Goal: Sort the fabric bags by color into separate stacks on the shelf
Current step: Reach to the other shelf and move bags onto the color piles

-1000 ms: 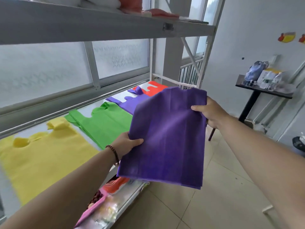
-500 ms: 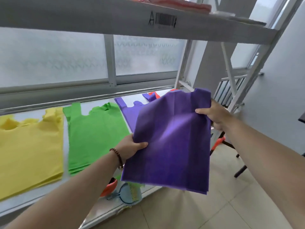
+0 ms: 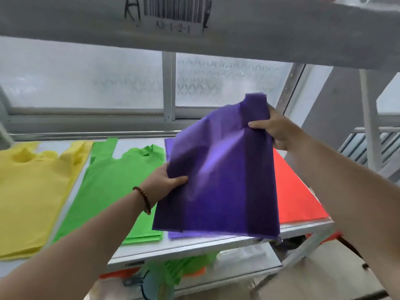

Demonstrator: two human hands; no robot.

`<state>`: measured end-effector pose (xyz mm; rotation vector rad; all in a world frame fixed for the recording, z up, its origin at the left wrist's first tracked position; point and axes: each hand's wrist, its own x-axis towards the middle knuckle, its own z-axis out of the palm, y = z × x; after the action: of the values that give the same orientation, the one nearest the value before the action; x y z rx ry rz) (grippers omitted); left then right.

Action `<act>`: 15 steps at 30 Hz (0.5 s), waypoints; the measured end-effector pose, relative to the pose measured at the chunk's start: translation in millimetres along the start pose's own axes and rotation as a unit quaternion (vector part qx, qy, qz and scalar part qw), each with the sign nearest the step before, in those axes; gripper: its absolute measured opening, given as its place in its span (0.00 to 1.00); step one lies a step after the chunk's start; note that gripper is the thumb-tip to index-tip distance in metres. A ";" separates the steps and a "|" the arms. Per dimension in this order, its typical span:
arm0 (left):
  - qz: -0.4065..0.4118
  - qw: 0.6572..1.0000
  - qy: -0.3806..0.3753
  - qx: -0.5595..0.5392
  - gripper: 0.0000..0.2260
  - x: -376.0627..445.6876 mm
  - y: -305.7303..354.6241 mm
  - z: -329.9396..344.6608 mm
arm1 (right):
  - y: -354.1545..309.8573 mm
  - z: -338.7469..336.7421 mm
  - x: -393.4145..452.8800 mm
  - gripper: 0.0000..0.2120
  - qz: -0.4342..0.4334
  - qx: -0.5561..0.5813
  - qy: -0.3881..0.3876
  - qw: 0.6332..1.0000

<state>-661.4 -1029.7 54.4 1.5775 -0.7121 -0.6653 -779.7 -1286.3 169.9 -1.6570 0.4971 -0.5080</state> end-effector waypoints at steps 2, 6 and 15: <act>0.015 0.999 0.051 -0.003 0.14 10.6 6.6 2.1 | -7.2 -0.4 23.0 0.21 -0.024 0.044 -0.021 0.999; -0.048 0.992 0.118 0.015 0.17 29.2 -23.5 9.2 | 40.2 8.8 72.7 0.18 0.008 0.057 -0.055 0.997; -0.232 0.899 0.275 0.249 0.19 50.0 -115.2 33.4 | 231.5 23.1 87.6 0.08 0.209 -0.202 -0.050 0.956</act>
<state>-646.0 -1078.8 -64.9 2.3184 -0.0637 -0.3394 -703.9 -1350.8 -57.9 -1.8825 0.8943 -0.0042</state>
